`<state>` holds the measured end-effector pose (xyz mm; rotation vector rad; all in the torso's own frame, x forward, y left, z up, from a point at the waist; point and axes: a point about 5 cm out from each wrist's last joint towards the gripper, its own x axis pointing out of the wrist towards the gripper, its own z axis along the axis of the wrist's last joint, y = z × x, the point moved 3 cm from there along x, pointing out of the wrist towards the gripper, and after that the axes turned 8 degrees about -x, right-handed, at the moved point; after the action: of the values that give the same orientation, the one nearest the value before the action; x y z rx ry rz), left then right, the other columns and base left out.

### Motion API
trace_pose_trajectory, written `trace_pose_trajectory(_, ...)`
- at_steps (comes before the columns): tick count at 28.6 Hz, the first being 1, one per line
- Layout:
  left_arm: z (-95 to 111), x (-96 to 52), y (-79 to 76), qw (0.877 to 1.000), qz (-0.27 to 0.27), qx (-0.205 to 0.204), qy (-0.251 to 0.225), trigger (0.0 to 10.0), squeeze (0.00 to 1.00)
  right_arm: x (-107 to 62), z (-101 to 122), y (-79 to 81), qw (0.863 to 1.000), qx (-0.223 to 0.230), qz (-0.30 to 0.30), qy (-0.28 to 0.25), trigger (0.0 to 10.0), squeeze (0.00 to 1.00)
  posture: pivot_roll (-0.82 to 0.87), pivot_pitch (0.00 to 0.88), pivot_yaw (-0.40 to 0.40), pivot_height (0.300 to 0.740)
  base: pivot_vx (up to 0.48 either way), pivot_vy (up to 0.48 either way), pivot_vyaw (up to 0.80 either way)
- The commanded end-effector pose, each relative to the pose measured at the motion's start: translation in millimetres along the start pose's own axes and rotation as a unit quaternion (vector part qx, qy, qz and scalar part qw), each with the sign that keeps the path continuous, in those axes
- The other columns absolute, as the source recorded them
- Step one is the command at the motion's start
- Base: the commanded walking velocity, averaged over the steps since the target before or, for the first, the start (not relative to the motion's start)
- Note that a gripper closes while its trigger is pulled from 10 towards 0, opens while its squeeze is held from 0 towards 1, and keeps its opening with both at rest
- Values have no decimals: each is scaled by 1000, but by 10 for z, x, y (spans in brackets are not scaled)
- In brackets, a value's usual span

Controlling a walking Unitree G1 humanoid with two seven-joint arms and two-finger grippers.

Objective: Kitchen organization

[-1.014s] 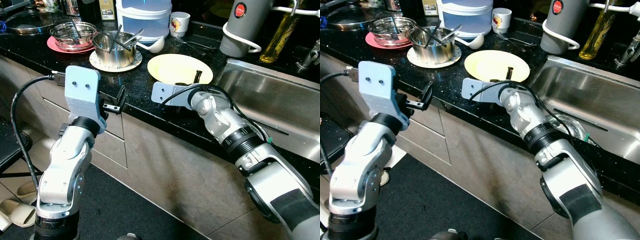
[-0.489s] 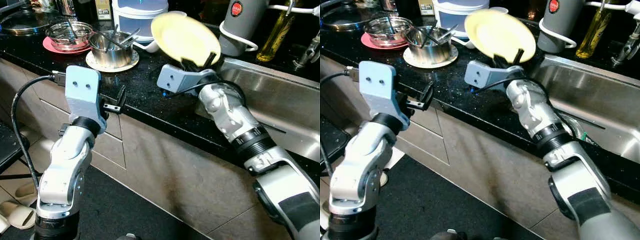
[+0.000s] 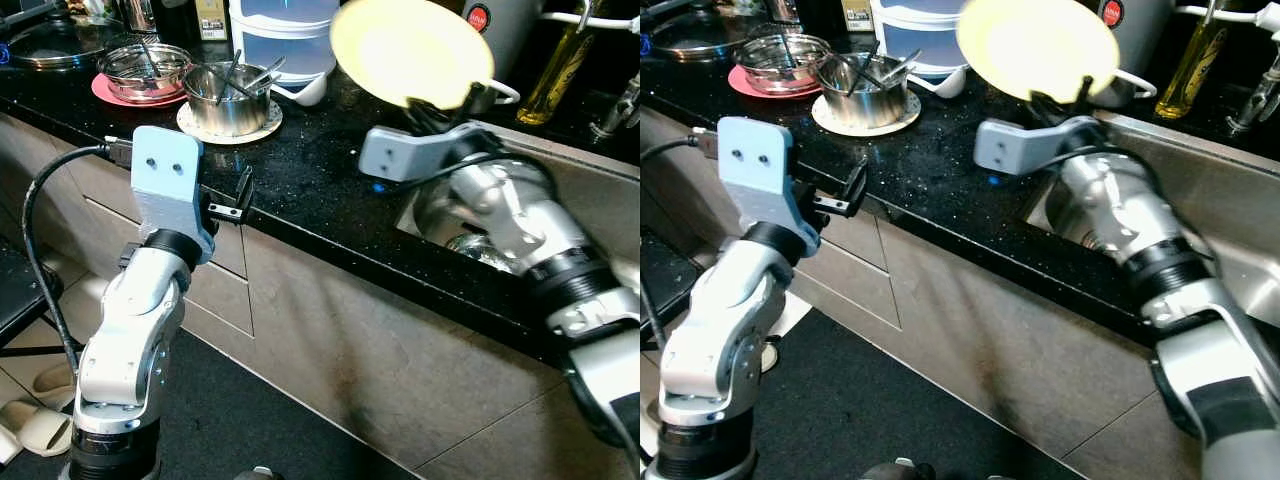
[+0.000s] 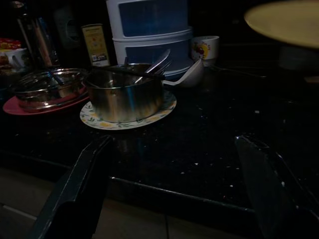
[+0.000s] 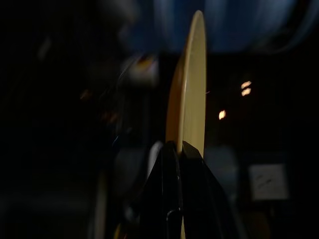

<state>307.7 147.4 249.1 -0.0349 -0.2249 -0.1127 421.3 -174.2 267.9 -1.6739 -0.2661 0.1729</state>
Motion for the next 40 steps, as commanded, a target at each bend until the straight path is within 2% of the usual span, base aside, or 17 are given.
trace_pose_trajectory(1, -15, 9, -31, 1000, -8, -1, 4, 10000, 0, -24, -29, 146, 999, -15, 47, -6, 0, 0, 6, 65, -52, 740, 0, 0, 0)
trace_pose_trajectory(4, -19, 15, -48, 1000, -9, -2, 5, 10000, 0, -40, -108, 186, 997, -25, 73, 5, 0, 0, 4, 66, -51, 740, 0, 0, 0)
trace_pose_trajectory(5, -18, 16, -58, 1000, -11, -2, 4, 10000, 0, -57, -168, 251, 994, -48, 100, 13, 0, 0, 6, 67, -50, 740, 0, 0, 0)
trace_pose_trajectory(6, -18, 16, -58, 1000, -11, -2, 4, 10000, 0, -57, -168, 251, 994, -48, 100, 13, 0, 0, 6, 67, -50, 740, 0, 0, 0)
trace_pose_trajectory(7, -15, 17, -63, 1000, -12, -3, 4, 10000, 0, -87, -294, 325, 989, -62, 133, 33, 0, 0, 7, 67, -53, 740, 0, 0, 0)
trace_pose_trajectory(11, -12, 14, -45, 1000, -11, -2, 4, 10000, 0, -118, -476, 323, 986, -44, 148, 71, 0, 0, 7, 69, -54, 740, 0, 0, 0)
trace_pose_trajectory(14, -13, 10, -49, 1000, -10, -3, 4, 10000, 0, -145, -627, 291, 982, -14, 154, 107, 0, 0, 7, 71, -55, 740, 0, 0, 0)
trace_pose_trajectory(18, -22, 7, -65, 1000, -11, -4, 6, 10000, 0, -172, -736, 274, 978, 14, 159, 133, 0, 0, 6, 71, -55, 740, 0, 0, 0)
trace_pose_trajectory(19, -22, 4, -71, 1000, -12, -5, 6, 10000, 0, -206, -817, 270, 975, 10, 168, 146, 0, 0, 7, 71, -55, 740, 0, 0, 0)
trace_pose_trajectory(29, -18, 0, -64, 1000, -12, -3, 6, 10000, 0, -349, -1073, 289, 962, 20, 199, 184, 0, 0, 14, 73, -53, 740, 0, 0, 0)
trace_pose_trajectory(33, -23, -6, -62, 1000, -14, -2, 8, 10000, 0, -495, -1237, 324, 951, 24, 235, 202, 0, 0, 12, 71, -49, 740, 0, 0, 0)
trace_pose_trajectory(38, -29, 4, -81, 1000, -18, -3, 8, 10000, 0, -587, -1275, 387, 939, 22, 281, 197, 0, 0, 6, 67, -46, 740, 0, 0, 0)
trace_pose_trajectory(40, -32, 8, -91, 1000, -20, -4, 8, 10000, 0, -654, -1305, 419, 928, 14, 315, 198, 0, 0, 6, 63, -46, 740, 0, 0, 0)
